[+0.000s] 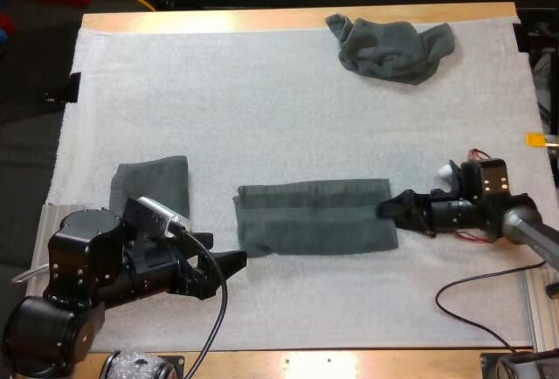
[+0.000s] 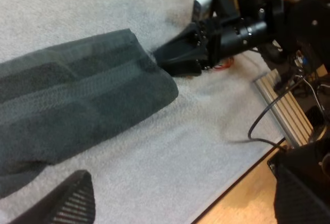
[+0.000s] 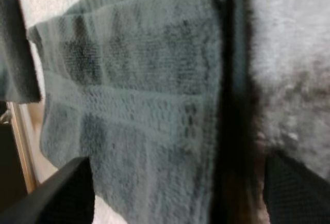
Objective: Pick towel from pile, fold and stack
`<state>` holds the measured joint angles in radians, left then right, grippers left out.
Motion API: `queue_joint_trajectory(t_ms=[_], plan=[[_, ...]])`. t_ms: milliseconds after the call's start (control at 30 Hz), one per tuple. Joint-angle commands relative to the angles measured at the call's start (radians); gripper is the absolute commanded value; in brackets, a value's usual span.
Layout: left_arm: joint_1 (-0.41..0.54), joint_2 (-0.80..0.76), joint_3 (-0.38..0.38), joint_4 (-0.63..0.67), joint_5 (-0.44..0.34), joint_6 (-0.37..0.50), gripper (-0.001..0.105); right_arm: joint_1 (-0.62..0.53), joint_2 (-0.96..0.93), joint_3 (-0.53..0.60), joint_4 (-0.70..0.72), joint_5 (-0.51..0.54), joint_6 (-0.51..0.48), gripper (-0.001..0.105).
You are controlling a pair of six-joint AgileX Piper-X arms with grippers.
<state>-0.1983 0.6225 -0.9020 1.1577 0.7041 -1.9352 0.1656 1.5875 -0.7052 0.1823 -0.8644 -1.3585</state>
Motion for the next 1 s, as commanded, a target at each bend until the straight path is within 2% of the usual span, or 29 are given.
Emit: queue_joint_trajectory(t_ms=[0, 233, 467, 533, 633, 700, 767, 967], plan=[[0.001, -0.003, -0.008, -0.003, 0.012, -0.005, 0.07, 0.02, 0.015, -0.002, -0.018, -0.004, 0.021, 0.069], [0.001, -0.003, -0.008, -0.003, 0.029, -0.005, 0.07, 0.098, 0.06, -0.002, -0.081, -0.001, 0.103, 0.069], [0.001, -0.003, -0.008, -0.003, 0.035, -0.005, 0.07, 0.117, 0.068, -0.002, -0.09, 0.007, 0.124, 0.068], [0.001, -0.003, -0.008, -0.003, 0.035, -0.005, 0.07, 0.117, 0.068, -0.002, -0.09, 0.013, 0.123, 0.061], [0.001, -0.003, -0.008, -0.003, 0.035, -0.005, 0.07, 0.117, 0.068, -0.002, -0.09, 0.014, 0.123, 0.035], [0.001, -0.003, -0.008, -0.003, 0.035, -0.005, 0.07, 0.117, 0.067, -0.002, -0.084, 0.014, 0.126, 0.014], [0.001, -0.003, -0.008, -0.003, 0.035, -0.005, 0.07, 0.117, 0.062, -0.002, -0.076, 0.014, 0.126, 0.003], [0.001, -0.003, -0.008, -0.003, 0.035, -0.005, 0.07, 0.117, 0.0, -0.002, -0.028, 0.138, 0.122, 0.002]])
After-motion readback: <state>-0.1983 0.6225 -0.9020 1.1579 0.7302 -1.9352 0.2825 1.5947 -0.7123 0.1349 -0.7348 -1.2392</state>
